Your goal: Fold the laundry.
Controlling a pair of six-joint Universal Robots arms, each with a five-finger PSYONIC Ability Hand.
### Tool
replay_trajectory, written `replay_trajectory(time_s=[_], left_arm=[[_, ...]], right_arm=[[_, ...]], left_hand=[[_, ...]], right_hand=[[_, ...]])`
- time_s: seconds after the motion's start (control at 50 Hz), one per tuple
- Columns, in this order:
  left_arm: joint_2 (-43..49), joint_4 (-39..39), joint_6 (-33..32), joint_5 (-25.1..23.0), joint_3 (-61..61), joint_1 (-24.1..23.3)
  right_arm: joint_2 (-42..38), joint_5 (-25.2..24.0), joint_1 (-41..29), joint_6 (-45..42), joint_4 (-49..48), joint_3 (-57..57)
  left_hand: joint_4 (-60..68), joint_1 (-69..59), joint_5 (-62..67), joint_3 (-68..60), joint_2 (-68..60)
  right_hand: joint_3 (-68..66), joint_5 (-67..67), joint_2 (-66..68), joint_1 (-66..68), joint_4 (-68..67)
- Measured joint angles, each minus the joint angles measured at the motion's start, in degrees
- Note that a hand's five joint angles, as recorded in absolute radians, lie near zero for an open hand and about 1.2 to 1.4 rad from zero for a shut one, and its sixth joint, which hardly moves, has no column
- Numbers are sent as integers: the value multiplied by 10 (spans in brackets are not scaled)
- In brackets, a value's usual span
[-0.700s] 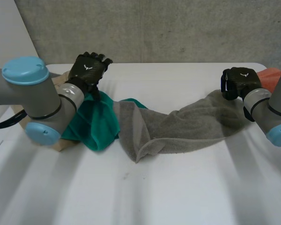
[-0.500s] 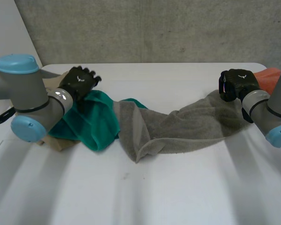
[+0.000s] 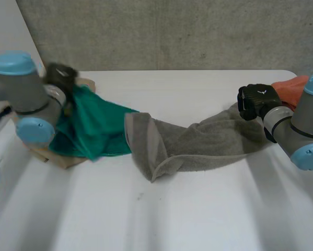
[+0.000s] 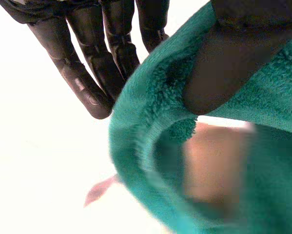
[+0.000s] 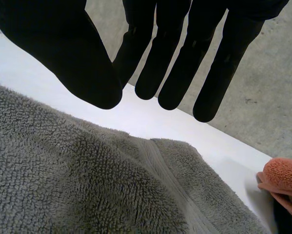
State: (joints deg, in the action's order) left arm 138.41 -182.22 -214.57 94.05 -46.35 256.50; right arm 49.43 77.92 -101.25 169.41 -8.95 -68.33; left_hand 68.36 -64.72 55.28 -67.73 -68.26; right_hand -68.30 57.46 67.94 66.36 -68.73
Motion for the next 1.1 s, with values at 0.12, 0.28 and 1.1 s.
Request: replay_trajectory(time_s=[0.12, 0.28, 1.1], left_arm=[[-46, -84, 22, 78, 0, 46], [-55, -114, 5, 125, 25, 115], [-50, 198, -93, -198, -22, 61]], right_arm=[[5, -5, 2, -13, -1, -6], [8, -13, 0, -18, 1, -9], [7, -21, -4, -19, 3, -12]], left_hand=[[0, 0, 0, 0, -1], [0, 0, 0, -1, -1], [-569, 540, -525, 556, 565]], right_hand=[[0, 0, 0, 0, 0], [0, 0, 0, 0, 0], [0, 0, 0, 0, 0]])
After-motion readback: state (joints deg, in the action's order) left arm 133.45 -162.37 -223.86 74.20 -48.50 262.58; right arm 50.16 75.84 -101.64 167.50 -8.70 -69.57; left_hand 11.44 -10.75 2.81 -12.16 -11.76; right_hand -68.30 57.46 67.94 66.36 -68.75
